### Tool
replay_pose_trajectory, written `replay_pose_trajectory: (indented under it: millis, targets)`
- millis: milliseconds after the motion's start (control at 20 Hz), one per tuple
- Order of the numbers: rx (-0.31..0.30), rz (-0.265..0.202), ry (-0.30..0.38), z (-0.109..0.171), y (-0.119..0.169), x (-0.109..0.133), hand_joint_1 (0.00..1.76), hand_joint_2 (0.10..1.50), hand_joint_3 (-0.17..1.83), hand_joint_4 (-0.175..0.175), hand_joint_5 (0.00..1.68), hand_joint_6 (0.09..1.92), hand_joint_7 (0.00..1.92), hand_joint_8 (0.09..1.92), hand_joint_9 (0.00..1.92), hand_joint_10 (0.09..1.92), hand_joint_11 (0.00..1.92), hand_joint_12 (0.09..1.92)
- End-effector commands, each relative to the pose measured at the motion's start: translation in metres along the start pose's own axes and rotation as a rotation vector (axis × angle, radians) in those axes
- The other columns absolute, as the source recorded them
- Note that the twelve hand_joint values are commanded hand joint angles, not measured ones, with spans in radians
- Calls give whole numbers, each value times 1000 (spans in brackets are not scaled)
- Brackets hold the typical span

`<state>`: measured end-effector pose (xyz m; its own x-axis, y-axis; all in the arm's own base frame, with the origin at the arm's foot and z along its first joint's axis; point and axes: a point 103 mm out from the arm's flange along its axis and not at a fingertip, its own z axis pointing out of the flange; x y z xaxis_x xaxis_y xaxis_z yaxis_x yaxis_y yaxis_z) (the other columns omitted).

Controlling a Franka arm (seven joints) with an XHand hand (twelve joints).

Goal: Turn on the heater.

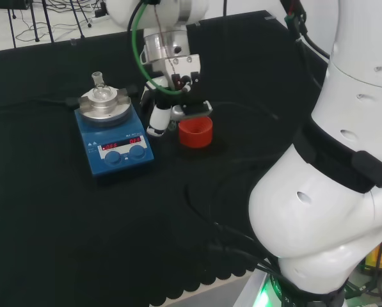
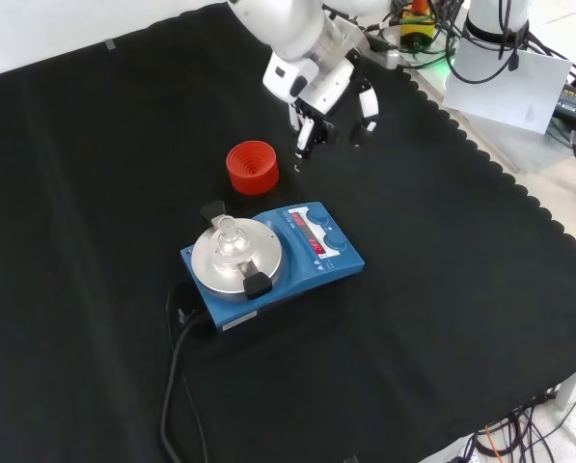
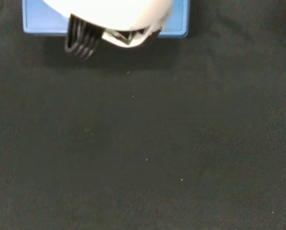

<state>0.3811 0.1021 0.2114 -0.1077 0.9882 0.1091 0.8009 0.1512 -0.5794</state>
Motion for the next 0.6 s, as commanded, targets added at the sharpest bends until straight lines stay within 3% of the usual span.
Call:
replay_pose_trajectory:
  millis: [50,200,300,450,600]
  targets:
    - [59,-1,-58,7,3,13,1106,618,755,-106,454,87,1282,1275,1400,940,1375,872]
    - [61,-5,-65,8,4,17,1138,639,738,-115,474,87,1382,1597,1509,1248,1635,889]
    - [74,-4,-85,9,5,19,1186,656,739,-116,513,87,1432,1774,1579,1390,1696,958]
    - [88,-9,-102,9,5,22,1331,655,847,-110,532,87,1473,1914,1610,1510,1544,1151]
    - [126,-22,-113,13,7,29,1432,604,1013,-95,464,87,1509,1920,1623,1572,1442,1314]
